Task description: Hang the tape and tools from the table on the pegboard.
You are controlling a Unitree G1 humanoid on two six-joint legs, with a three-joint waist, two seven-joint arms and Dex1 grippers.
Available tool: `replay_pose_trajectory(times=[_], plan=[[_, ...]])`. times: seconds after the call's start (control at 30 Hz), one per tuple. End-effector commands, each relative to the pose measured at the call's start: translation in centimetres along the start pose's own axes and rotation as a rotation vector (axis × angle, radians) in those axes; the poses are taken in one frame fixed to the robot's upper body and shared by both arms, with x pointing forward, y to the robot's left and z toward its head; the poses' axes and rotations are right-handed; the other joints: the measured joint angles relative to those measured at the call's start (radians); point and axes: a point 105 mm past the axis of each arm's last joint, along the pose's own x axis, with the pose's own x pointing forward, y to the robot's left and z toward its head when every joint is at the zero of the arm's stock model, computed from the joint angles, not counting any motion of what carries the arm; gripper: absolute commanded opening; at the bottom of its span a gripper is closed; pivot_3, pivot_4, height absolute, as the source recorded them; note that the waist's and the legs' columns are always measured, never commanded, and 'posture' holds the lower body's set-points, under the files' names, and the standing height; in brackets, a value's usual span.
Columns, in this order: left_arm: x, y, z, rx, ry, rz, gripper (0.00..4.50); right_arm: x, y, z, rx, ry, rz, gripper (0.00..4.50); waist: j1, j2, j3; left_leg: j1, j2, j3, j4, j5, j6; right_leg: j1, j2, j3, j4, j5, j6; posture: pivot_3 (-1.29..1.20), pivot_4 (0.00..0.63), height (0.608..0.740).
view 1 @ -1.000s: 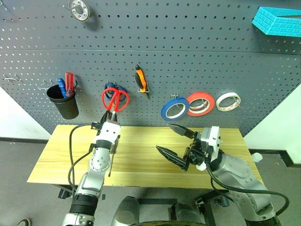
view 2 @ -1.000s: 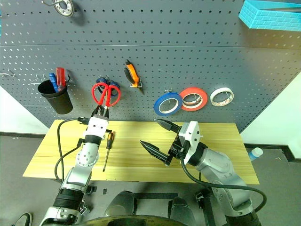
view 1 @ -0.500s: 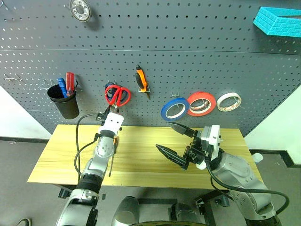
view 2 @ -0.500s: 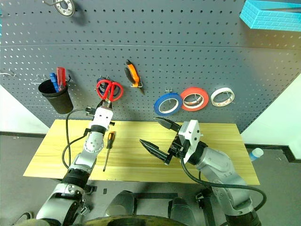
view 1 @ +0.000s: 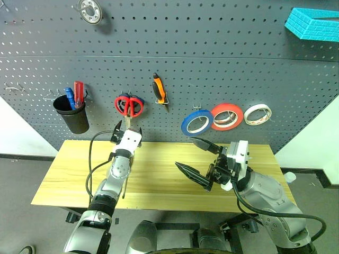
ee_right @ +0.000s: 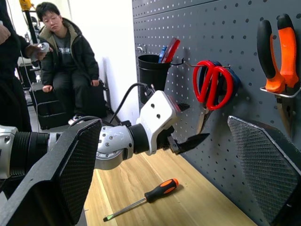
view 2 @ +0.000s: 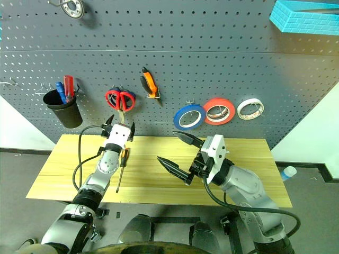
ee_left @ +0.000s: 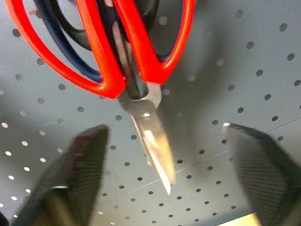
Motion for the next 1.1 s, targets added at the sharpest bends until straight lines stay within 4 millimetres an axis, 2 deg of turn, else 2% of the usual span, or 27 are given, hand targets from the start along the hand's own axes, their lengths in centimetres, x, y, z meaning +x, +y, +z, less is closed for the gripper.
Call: replay_pose_trajectory(times=[0.03, 0.17, 0.23, 0.37, 0.47, 0.6, 0.7, 0.93, 1.1], plan=[[0.3, 0.8, 0.9, -0.004, -0.036, 0.029, 4.47, 0.3, 0.4, 1.1, -0.031, -0.034, 0.027, 4.5, 0.0, 0.0, 0.0, 0.0, 0.0, 0.0, 0.0, 0.0, 0.0, 0.0, 0.0, 0.0, 0.0, 0.0, 0.0, 0.33, 0.025, 0.74], [-0.4, 1.2, 0.2, -0.013, -0.004, 0.014, 4.47, 0.3, 0.5, 0.5, -0.038, 0.015, 0.045, 4.5, -0.001, 0.0, 0.0, 0.0, 0.0, 0.0, 0.0, 0.0, 0.0, 0.0, 0.0, 0.0, 0.0, 0.0, 0.0, 0.33, 0.024, 0.74], [-1.3, 1.9, -0.7, -0.028, 0.039, 0.01, 4.47, 0.2, 0.4, -0.6, -0.061, 0.095, 0.054, 4.5, -0.005, 0.0, 0.0, 0.0, 0.0, 0.0, 0.0, 0.0, 0.0, 0.0, 0.0, 0.0, 0.0, 0.0, 0.0, 0.33, 0.028, 0.74], [-3.0, 4.0, -4.3, -0.102, 0.223, 0.018, 4.47, 0.5, 0.2, -2.0, -0.079, 0.158, 0.056, 4.5, -0.006, 0.0, 0.0, 0.001, 0.0, 0.0, -0.001, 0.0, 0.0, 0.0, 0.0, 0.0, 0.0, 0.0, 0.0, 0.34, 0.037, 0.74], [-4.3, 4.6, -6.5, -0.147, 0.339, -0.008, 4.47, 0.8, 0.0, -2.8, -0.097, 0.191, 0.059, 4.5, -0.009, 0.0, 0.0, 0.001, 0.0, 0.0, -0.001, 0.0, 0.0, 0.0, 0.0, 0.0, 0.001, 0.0, 0.0, 0.35, 0.043, 0.74], [-5.4, 4.0, -8.3, -0.212, 0.453, -0.057, 4.47, 1.3, 0.0, -3.1, -0.101, 0.192, 0.072, 4.5, -0.007, 0.0, 0.0, 0.0, 0.0, 0.0, 0.0, 0.0, 0.0, 0.0, 0.0, 0.0, 0.0, 0.0, 0.0, 0.35, 0.051, 0.74], [-6.0, 2.0, -9.1, -0.264, 0.529, -0.138, 4.47, 1.8, 0.1, -3.2, -0.101, 0.188, 0.089, 4.5, -0.009, 0.0, 0.0, 0.0, 0.0, 0.0, -0.001, 0.0, 0.0, -0.001, 0.0, 0.0, 0.0, 0.0, 0.0, 0.36, 0.055, 0.74], [-6.5, -1.0, -9.0, -0.309, 0.623, -0.246, 4.47, 2.0, 0.3, -3.1, -0.101, 0.184, 0.103, 4.5, -0.011, -0.001, 0.0, 0.0, 0.0, 0.0, -0.001, 0.0, 0.0, -0.001, 0.0, 0.0, 0.0, -0.001, 0.0, 0.35, 0.056, 0.74], [-6.0, -1.0, -9.2, -0.323, 0.681, -0.252, 4.47, 1.9, 0.5, -3.2, -0.095, 0.186, 0.1, 4.5, -0.024, -0.001, 0.0, 0.0, 0.0, 0.0, -0.001, 0.0, 0.0, -0.001, 0.0, 0.0, 0.0, -0.001, 0.0, 0.35, 0.058, 0.74]])
